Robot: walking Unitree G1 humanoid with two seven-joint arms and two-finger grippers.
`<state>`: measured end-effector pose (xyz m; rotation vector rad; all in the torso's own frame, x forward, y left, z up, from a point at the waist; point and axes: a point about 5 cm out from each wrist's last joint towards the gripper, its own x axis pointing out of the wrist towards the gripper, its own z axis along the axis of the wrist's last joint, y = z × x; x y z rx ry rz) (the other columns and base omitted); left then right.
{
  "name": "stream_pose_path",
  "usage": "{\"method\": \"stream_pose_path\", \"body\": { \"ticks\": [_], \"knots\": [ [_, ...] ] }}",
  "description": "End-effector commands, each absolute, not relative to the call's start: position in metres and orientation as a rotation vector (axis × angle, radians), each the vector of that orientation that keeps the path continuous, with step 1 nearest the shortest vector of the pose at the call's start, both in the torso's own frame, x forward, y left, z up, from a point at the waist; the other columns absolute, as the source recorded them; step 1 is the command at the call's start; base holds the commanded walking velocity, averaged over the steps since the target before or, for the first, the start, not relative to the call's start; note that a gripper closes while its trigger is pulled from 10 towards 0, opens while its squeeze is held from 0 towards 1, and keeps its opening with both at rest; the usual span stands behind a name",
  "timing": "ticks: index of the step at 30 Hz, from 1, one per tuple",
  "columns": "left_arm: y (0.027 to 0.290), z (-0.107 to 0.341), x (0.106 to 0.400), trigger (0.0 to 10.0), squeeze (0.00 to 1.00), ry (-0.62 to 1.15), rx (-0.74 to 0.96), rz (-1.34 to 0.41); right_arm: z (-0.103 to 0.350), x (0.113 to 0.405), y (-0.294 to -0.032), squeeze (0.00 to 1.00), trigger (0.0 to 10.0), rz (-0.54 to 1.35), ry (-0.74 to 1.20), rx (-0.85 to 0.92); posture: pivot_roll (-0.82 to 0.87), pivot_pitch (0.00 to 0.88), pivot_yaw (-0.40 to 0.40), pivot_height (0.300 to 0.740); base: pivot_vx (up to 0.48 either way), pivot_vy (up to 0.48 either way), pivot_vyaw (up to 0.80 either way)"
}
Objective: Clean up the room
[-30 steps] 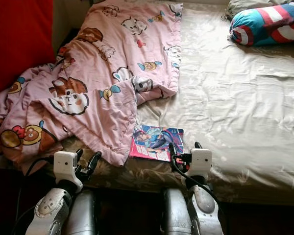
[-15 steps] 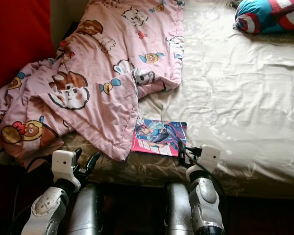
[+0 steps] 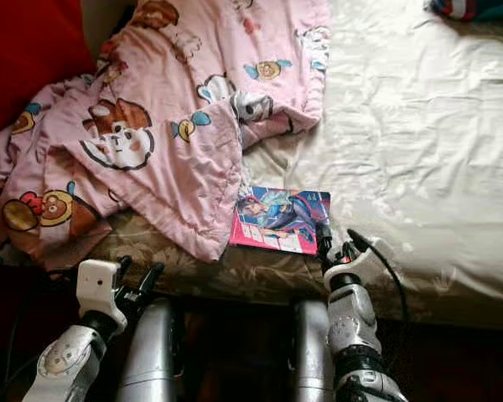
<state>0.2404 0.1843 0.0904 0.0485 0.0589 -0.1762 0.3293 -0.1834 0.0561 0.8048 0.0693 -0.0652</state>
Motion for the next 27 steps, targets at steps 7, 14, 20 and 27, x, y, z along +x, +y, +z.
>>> {"method": "stream_pose_path", "body": {
  "ticks": [7,14,20,27],
  "knots": [
    [0.193,0.091,0.232,10.0,0.00,0.095,0.075,-0.156,0.041,0.322,-0.185,0.00,10.0,-0.049,0.102,0.905,0.19,0.401,0.056,0.566,0.000,0.000,0.00],
    [0.194,0.092,0.230,10.0,0.00,0.100,0.081,-0.156,0.030,0.314,-0.189,0.00,10.0,-0.070,0.132,0.956,0.20,0.401,0.059,0.566,0.000,0.000,0.00],
    [0.193,0.094,0.229,10.0,0.00,0.103,0.088,-0.161,0.019,0.306,-0.191,0.00,10.0,-0.070,0.138,1.151,0.21,0.403,0.062,0.566,0.000,0.000,0.00],
    [0.195,0.096,0.228,10.0,0.00,0.104,0.098,-0.160,0.010,0.298,-0.180,0.00,10.0,0.016,0.215,1.154,0.23,0.408,0.067,0.566,0.000,0.000,0.00]
  ]
}}
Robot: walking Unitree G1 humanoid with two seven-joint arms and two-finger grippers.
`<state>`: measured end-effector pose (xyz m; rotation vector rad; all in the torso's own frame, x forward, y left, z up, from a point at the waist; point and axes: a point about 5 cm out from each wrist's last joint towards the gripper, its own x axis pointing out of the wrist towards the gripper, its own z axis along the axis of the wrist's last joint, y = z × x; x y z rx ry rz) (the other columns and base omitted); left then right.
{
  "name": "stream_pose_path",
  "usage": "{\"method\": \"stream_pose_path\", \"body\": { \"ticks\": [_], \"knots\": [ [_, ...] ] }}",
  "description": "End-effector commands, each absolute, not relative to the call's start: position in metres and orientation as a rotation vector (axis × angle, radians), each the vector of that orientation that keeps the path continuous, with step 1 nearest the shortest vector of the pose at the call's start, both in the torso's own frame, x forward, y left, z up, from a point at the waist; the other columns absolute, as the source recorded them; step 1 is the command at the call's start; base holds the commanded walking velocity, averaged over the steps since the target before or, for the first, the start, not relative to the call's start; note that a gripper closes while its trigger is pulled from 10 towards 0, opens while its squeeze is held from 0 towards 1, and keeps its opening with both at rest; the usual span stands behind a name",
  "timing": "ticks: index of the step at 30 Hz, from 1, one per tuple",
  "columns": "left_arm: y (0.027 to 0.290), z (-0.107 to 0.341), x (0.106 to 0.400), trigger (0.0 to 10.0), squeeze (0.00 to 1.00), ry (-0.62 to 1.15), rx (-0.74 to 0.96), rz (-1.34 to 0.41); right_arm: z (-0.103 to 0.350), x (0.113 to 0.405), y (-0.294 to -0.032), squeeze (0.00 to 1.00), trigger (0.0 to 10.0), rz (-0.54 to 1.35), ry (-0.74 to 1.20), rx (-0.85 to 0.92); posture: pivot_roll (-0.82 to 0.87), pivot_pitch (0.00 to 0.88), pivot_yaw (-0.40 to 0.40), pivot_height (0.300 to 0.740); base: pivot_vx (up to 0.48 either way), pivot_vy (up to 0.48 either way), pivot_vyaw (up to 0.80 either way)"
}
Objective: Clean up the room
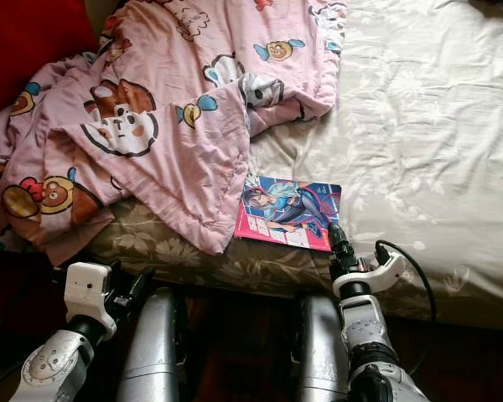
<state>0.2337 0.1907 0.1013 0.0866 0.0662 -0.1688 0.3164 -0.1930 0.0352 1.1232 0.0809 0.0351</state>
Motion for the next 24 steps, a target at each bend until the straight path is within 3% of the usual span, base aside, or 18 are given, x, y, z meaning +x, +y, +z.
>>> {"method": "stream_pose_path", "body": {
  "ticks": [1,9,24],
  "knots": [
    [0.195,0.096,0.228,10.0,0.00,0.105,0.099,-0.160,0.009,0.298,-0.178,0.00,10.0,0.026,0.225,1.147,0.23,0.408,0.067,0.566,0.000,0.000,0.00],
    [0.196,0.098,0.228,10.0,0.00,0.106,0.111,-0.162,0.010,0.299,-0.153,0.00,10.0,0.159,0.264,1.164,0.25,0.400,0.071,0.566,0.000,0.000,0.00],
    [0.200,0.099,0.225,10.0,0.00,0.110,0.123,-0.154,0.034,0.322,-0.154,0.00,10.0,0.100,0.133,1.276,0.27,0.402,0.076,0.566,0.000,0.000,0.00]
  ]
}}
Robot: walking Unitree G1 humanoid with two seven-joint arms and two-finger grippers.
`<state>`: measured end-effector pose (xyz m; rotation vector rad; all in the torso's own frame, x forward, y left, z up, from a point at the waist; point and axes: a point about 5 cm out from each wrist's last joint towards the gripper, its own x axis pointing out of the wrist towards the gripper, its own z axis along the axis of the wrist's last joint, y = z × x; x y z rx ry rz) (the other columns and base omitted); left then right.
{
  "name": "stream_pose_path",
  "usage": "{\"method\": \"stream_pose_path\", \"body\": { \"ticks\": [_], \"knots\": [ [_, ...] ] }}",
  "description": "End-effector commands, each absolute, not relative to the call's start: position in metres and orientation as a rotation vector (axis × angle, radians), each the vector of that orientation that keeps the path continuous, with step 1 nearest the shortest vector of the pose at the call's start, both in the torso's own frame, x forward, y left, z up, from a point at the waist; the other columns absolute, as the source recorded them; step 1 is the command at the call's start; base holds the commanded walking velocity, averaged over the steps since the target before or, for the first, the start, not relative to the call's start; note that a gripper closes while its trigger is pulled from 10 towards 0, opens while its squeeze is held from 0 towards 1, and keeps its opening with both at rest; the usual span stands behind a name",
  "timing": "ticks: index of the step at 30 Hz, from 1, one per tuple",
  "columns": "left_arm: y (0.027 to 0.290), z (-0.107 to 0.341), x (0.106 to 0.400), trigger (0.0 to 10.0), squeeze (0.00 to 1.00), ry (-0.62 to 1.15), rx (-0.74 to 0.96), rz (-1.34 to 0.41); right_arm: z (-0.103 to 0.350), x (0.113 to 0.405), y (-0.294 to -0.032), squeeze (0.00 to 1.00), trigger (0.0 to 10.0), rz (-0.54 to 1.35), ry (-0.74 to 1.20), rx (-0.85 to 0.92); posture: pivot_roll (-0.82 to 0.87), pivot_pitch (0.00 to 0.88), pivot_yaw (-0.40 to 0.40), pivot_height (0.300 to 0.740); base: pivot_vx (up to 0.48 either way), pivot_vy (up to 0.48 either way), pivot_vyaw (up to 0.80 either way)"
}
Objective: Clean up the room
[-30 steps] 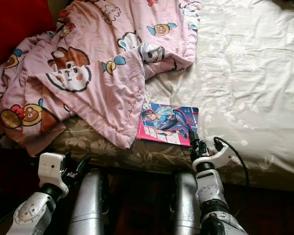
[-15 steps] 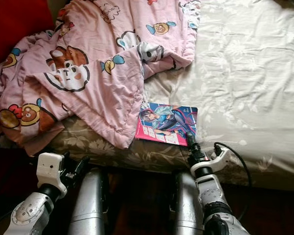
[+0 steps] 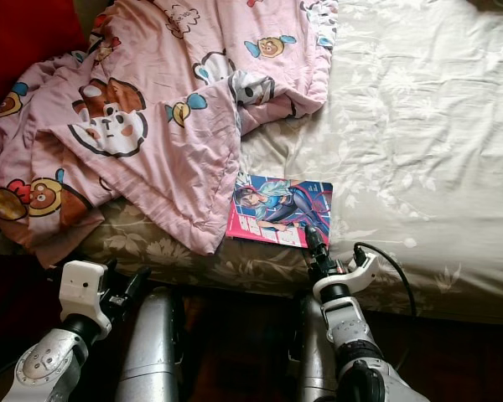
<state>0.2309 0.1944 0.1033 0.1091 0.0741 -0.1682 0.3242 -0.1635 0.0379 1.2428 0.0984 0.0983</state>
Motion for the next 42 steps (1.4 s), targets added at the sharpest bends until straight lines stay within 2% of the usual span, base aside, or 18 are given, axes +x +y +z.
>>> {"method": "stream_pose_path", "body": {
  "ticks": [1,3,4,5,19,42],
  "knots": [
    [0.200,0.099,0.225,10.0,0.00,0.111,0.123,-0.154,0.035,0.323,-0.153,0.00,10.0,0.107,0.131,1.276,0.27,0.402,0.076,0.566,0.000,0.000,0.00],
    [0.200,0.099,0.225,10.0,0.00,0.112,0.124,-0.153,0.037,0.325,-0.150,0.00,10.0,0.117,0.128,1.277,0.27,0.402,0.076,0.566,0.000,0.000,0.00],
    [0.200,0.099,0.224,10.0,0.00,0.112,0.125,-0.152,0.037,0.325,-0.149,0.00,4.2,0.119,0.127,1.278,0.28,0.406,0.075,0.566,0.000,0.000,0.00],
    [0.200,0.099,0.224,10.0,0.00,0.113,0.126,-0.151,0.038,0.326,-0.148,0.00,0.0,0.121,0.127,1.278,0.28,0.406,0.073,0.566,0.000,0.000,0.00],
    [0.200,0.096,0.224,10.0,0.00,0.121,0.124,-0.146,0.024,0.313,-0.152,0.00,0.0,0.099,0.156,1.264,0.27,0.404,0.067,0.566,0.000,0.000,0.00],
    [0.197,0.090,0.231,10.0,0.00,0.122,0.117,-0.137,0.038,0.323,-0.159,0.00,0.0,0.115,0.063,1.257,0.24,0.370,0.048,0.566,0.000,0.000,0.00]
  ]
}}
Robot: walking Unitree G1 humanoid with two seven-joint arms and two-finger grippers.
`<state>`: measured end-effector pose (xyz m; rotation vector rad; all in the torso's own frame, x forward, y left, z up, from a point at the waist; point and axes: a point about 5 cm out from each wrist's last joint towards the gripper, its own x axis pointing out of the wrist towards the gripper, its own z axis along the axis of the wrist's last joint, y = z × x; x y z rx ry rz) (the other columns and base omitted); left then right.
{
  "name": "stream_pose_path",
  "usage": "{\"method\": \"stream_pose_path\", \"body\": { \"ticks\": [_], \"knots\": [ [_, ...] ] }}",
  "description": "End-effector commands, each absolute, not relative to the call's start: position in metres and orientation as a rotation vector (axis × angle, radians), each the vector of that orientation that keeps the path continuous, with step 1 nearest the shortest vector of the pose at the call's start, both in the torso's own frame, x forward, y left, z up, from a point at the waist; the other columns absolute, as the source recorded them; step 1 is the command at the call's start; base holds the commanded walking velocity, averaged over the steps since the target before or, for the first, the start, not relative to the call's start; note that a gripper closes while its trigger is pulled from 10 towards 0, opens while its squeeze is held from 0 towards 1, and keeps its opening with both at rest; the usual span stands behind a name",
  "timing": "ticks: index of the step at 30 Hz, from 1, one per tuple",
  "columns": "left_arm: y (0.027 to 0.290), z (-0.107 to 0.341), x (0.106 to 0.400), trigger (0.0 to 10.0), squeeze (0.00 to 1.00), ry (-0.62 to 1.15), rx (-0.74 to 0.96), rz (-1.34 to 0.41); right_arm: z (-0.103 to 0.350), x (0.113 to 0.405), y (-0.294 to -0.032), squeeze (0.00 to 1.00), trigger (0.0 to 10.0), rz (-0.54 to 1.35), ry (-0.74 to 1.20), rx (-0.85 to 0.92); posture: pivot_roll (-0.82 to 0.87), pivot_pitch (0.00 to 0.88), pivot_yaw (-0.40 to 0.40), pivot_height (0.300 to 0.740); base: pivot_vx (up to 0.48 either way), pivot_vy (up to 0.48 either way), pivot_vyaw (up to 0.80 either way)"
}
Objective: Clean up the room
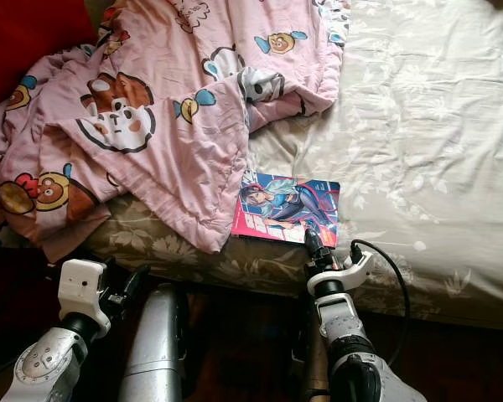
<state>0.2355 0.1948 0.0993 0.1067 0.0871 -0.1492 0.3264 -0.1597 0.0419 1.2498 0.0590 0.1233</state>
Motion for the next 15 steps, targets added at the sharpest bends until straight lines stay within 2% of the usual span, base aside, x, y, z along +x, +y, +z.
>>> {"method": "stream_pose_path", "body": {
  "ticks": [1,6,14,15],
  "knots": [
    [0.197,0.090,0.233,10.0,0.00,0.121,0.115,-0.137,0.039,0.323,-0.159,0.00,0.0,0.116,0.052,1.254,0.24,0.361,0.043,0.566,0.000,0.000,0.00],
    [0.194,0.086,0.241,10.0,0.00,0.113,0.105,-0.126,0.041,0.324,-0.161,0.00,0.0,0.123,0.026,1.214,0.22,0.329,0.025,0.566,0.000,0.000,0.00],
    [0.193,0.088,0.257,10.0,0.00,0.080,0.055,-0.081,0.060,0.332,-0.165,0.00,0.0,0.194,-0.040,0.949,0.17,0.240,-0.024,0.566,0.000,0.000,0.00],
    [0.193,0.088,0.258,10.0,0.00,0.075,0.043,-0.074,0.063,0.331,-0.166,0.00,3.8,0.207,-0.048,0.886,0.17,0.234,-0.027,0.566,0.000,0.000,0.00]
  ]
}}
